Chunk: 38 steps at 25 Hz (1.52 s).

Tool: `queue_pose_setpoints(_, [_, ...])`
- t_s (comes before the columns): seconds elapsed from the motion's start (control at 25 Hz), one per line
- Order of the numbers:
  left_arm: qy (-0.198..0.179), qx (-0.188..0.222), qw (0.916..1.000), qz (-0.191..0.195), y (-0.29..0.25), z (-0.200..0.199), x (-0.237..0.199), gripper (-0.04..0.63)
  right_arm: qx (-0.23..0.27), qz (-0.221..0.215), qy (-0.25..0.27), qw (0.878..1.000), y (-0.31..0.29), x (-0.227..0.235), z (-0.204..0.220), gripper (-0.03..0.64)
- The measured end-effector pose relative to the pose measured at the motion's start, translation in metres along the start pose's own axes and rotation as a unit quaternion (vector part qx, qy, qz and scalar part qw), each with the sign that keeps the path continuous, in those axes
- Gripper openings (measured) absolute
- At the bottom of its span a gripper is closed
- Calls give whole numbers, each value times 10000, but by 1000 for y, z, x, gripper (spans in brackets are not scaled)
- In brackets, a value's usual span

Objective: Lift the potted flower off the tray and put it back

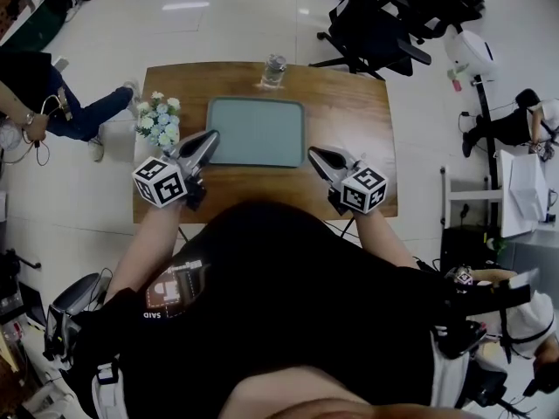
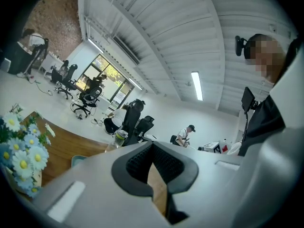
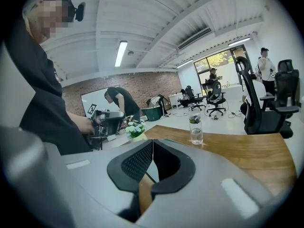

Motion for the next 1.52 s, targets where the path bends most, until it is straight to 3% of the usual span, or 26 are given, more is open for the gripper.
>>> queue_pose_setpoints(0.92, [-172,-34,9997,-141,1,3,1,0,-37,27,-20,10000,3,-1,5,17])
queue_pose_setpoints(1.52, [-291,-101,9973,-674,43,9,-15,30,-199,-335,129,9992,-32,-14,5,17])
Point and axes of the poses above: the fingertips, and each gripper's own axes: y backward along the fingers, x to its right, z out of its underside, the point moved 4 cm from there along y, backward along the fingers, and after that the axes turned 14 degrees about -y, right-handed, at the moved point
